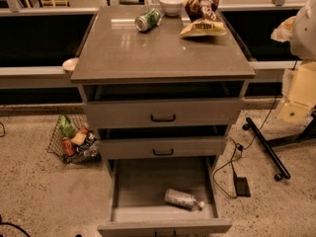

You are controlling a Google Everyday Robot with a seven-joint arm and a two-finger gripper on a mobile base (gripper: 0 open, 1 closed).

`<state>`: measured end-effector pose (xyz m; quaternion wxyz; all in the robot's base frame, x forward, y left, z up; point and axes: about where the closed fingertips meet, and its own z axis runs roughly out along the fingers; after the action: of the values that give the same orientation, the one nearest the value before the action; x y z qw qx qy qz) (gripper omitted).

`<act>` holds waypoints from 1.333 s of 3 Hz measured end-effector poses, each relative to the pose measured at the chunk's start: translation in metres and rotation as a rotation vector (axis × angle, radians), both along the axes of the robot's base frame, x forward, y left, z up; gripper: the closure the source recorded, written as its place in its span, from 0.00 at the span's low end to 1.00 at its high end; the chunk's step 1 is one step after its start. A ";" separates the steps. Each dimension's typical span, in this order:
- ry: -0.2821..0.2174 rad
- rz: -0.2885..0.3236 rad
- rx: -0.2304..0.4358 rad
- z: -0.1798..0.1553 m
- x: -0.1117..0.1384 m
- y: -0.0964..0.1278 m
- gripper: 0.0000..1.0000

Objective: Pick blue plastic bottle from bottom drawer and place on counter

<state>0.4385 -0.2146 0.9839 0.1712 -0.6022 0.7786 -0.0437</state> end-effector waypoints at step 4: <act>0.128 0.070 0.093 -0.157 0.017 0.020 0.00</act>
Offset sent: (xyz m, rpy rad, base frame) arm 0.0260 0.0088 -0.1069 0.0447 0.1085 0.0338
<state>0.4555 -0.1941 0.8265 0.1503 -0.6219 0.7676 0.0371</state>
